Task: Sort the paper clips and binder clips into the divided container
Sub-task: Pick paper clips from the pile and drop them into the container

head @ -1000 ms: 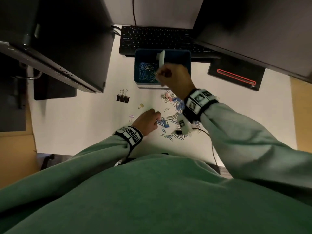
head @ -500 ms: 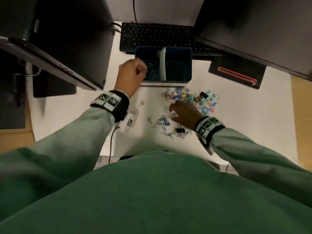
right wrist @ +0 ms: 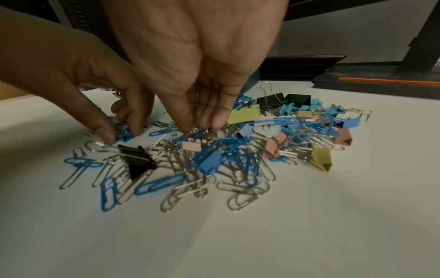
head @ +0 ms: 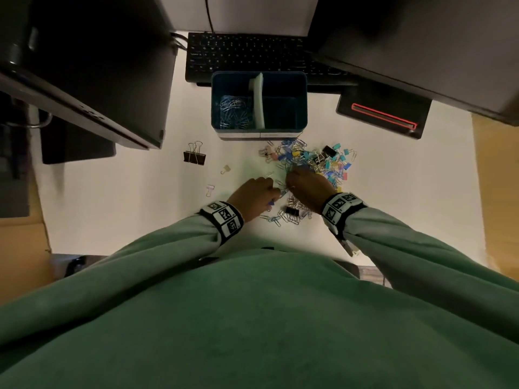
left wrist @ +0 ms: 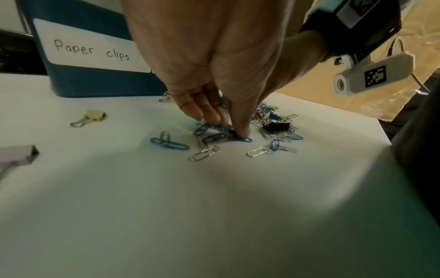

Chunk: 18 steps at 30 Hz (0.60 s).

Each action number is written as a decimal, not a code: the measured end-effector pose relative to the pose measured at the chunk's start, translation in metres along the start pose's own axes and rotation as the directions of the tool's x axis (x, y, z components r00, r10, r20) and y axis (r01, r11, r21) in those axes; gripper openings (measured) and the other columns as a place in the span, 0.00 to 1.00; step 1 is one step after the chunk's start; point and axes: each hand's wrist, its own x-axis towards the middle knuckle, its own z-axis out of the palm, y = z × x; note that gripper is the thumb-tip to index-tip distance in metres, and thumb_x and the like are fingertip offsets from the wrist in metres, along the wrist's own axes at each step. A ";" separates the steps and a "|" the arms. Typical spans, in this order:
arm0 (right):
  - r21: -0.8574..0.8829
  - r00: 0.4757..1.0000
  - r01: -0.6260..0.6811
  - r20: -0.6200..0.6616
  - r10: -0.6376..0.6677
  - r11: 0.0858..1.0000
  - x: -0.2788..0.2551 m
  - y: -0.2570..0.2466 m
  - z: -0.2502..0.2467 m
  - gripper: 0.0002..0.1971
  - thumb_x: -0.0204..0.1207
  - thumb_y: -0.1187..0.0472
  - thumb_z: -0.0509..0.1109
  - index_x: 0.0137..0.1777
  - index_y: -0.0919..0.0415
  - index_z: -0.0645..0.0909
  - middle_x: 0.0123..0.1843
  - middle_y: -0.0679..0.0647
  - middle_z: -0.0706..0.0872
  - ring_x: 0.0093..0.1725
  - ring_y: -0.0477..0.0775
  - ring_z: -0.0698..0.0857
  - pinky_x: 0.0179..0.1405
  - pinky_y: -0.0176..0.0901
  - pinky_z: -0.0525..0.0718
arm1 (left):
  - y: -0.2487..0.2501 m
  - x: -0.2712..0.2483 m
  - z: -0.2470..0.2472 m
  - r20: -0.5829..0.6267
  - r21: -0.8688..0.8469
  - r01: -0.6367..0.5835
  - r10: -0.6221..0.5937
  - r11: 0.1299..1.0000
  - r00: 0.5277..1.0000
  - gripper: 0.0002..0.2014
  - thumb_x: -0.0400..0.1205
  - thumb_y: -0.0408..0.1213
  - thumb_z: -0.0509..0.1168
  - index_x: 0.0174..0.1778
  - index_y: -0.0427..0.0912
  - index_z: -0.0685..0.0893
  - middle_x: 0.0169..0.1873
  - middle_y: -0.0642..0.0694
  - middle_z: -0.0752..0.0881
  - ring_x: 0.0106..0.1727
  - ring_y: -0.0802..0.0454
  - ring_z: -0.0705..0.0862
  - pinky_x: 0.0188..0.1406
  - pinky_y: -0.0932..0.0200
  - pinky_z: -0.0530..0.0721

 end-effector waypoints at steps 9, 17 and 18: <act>0.144 0.999 0.032 0.035 -0.038 0.989 0.007 -0.011 0.001 0.09 0.80 0.64 0.67 0.57 0.65 0.79 0.54 0.60 0.82 0.49 0.60 0.84 0.49 0.51 0.86 | -0.005 -0.017 -0.010 -0.227 -0.240 -0.013 -0.043 0.971 0.973 0.06 0.77 0.39 0.69 0.49 0.44 0.84 0.45 0.44 0.80 0.45 0.48 0.78 0.44 0.55 0.77; 0.108 0.997 0.060 0.044 -0.066 0.992 0.029 -0.031 -0.018 0.29 0.77 0.52 0.71 0.75 0.62 0.69 0.74 0.62 0.70 0.72 0.61 0.72 0.68 0.54 0.76 | -0.057 -0.044 -0.015 -0.198 -0.390 0.356 -0.455 0.849 0.868 0.22 0.76 0.42 0.73 0.63 0.39 0.77 0.56 0.39 0.77 0.51 0.42 0.82 0.49 0.50 0.83; 0.075 0.993 0.073 0.091 -0.080 0.995 0.026 -0.032 -0.017 0.34 0.74 0.47 0.72 0.76 0.62 0.67 0.75 0.63 0.69 0.73 0.62 0.70 0.69 0.55 0.76 | -0.052 -0.047 -0.010 -0.146 -0.351 0.382 -0.453 0.855 0.880 0.31 0.74 0.47 0.75 0.69 0.39 0.73 0.61 0.38 0.76 0.56 0.41 0.81 0.51 0.47 0.84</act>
